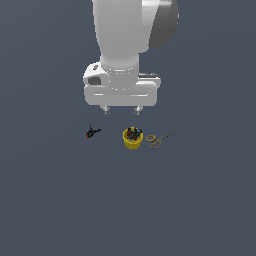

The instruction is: Pick up a designated object from a clutter of objects.

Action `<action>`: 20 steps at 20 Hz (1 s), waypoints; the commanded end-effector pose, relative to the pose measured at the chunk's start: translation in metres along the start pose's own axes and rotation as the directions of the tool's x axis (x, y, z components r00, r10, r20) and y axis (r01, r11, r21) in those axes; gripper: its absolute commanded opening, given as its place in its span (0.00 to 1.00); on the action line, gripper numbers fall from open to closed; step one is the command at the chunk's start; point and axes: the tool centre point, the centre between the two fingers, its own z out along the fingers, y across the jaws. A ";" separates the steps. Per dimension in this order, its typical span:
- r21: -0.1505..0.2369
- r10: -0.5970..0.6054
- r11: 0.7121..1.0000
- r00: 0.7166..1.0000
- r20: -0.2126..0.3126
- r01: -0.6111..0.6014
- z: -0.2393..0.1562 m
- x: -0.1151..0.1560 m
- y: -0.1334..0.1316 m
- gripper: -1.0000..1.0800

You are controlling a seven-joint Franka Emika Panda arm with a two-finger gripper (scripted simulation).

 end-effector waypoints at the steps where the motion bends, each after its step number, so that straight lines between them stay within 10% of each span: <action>1: 0.000 0.000 1.000 1.000 0.000 0.000 0.000 0.000 0.000 0.96; 20: 0.021 -0.003 1.000 1.000 0.003 0.003 0.004 -0.002 -0.021 0.96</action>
